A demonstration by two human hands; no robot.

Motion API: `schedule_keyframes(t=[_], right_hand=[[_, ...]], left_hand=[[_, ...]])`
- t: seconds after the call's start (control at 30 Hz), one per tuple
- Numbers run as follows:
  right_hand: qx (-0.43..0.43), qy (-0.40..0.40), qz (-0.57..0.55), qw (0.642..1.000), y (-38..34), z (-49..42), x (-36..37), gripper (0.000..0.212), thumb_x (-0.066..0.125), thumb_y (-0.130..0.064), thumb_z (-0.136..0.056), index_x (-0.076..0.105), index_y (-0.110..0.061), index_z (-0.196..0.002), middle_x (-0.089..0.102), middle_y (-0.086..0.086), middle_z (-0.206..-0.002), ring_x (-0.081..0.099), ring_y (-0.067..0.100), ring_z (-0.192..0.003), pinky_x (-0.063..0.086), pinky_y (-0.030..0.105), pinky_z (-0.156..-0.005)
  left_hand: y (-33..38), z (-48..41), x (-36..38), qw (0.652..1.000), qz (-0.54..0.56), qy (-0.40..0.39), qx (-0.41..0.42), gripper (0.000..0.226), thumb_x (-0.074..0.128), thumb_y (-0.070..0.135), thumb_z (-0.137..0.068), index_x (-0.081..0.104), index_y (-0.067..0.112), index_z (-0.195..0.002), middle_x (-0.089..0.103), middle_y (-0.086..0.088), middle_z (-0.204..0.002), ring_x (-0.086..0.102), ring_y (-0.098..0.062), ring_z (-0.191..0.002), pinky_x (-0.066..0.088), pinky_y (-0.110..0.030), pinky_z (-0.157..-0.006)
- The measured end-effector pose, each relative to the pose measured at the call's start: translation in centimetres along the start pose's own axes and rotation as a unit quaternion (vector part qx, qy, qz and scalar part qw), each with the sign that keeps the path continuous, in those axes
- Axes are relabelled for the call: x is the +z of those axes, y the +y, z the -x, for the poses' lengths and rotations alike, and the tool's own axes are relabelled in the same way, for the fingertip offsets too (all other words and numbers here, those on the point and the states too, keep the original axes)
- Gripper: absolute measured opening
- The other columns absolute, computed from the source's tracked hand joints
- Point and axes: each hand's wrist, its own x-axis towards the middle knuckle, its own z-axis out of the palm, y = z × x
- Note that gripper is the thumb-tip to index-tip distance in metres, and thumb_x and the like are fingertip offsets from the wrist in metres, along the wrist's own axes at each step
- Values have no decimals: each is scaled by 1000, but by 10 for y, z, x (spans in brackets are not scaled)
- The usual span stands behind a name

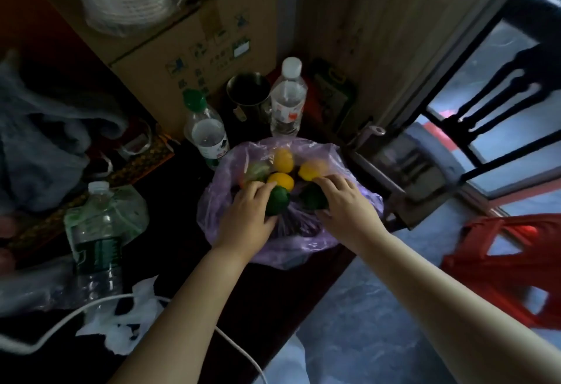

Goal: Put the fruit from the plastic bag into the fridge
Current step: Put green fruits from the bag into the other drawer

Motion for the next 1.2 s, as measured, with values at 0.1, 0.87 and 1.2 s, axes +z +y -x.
schedule_keyframes(t=[0.1,0.87,1.2], right_hand=[[12,59,-6,998,-1,29,-37,60,69,-21,-76,47,-17,-132,49,5,-128,49,30,-114,45,39,-91],[337,403,81,847,-31,571,-199,54,69,-19,-78,51,-18,-130,52,1,-125,52,22,-113,48,38,-91],[486,458,70,741,-69,670,-198,58,72,-20,-80,49,-23,-132,50,-5,-127,46,11,-117,36,19,-95]], left_hand=[[39,3,-23,997,40,15,58,59,68,22,-82,44,23,-136,44,3,-133,46,-19,-118,44,-33,-89],[413,273,-42,803,143,-144,560,58,76,14,-75,55,19,-129,50,10,-113,53,-6,-99,36,-2,-83],[501,336,-24,680,160,-212,684,56,78,20,-72,57,32,-123,55,16,-112,53,0,-102,41,-12,-86]])
